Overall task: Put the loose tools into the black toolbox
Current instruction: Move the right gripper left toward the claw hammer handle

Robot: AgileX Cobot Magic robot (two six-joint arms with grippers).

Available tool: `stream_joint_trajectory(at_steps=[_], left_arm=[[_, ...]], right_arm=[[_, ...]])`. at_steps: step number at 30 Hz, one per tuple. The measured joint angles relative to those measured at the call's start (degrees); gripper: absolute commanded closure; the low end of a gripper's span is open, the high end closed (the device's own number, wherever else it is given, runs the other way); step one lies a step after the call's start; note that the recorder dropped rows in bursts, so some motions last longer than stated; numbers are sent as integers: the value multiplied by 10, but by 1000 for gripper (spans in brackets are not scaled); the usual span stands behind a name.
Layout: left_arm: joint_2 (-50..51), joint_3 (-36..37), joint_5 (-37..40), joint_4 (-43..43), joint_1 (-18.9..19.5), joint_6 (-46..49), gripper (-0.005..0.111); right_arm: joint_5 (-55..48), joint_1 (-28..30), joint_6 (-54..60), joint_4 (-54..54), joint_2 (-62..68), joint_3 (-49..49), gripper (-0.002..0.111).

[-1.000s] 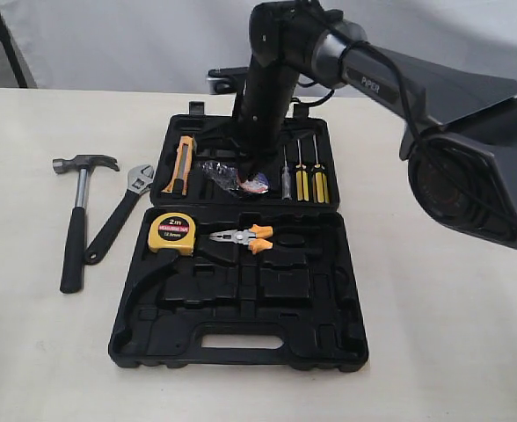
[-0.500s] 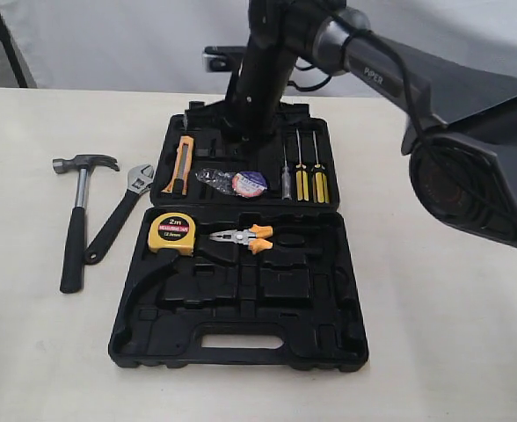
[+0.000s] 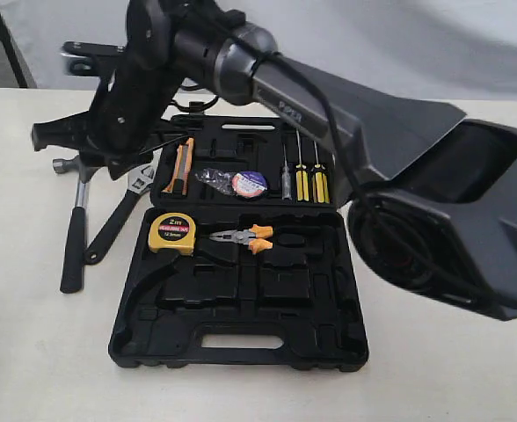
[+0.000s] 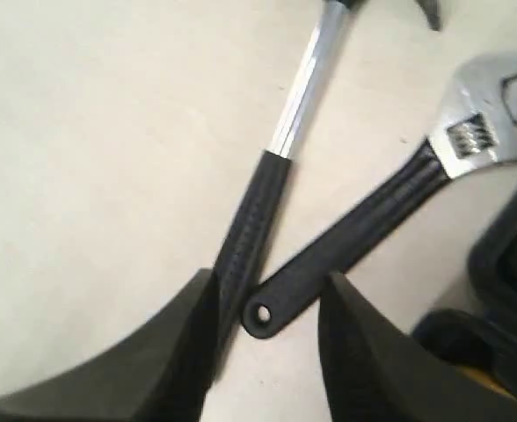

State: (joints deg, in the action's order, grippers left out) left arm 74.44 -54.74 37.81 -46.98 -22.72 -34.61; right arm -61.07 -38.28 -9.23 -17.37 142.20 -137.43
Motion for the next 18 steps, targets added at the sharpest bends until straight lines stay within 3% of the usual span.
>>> stream_joint_trajectory(at_steps=[5,8,12,14,18], left_arm=[[0,0,0,0,0,0,105],[0,0,0,0,0,0,105],[0,0,0,0,0,0,105],[0,0,0,0,0,0,105],[0,0,0,0,0,0,105]], right_arm=[[5,-30,0,32,91,-107,70],[19,-41,0,39,135,-137,49],[38,-50,0,55,163,-140,47],[45,-55,0,61,171,-143,51],[53,-67,6,70,177,-146,79]])
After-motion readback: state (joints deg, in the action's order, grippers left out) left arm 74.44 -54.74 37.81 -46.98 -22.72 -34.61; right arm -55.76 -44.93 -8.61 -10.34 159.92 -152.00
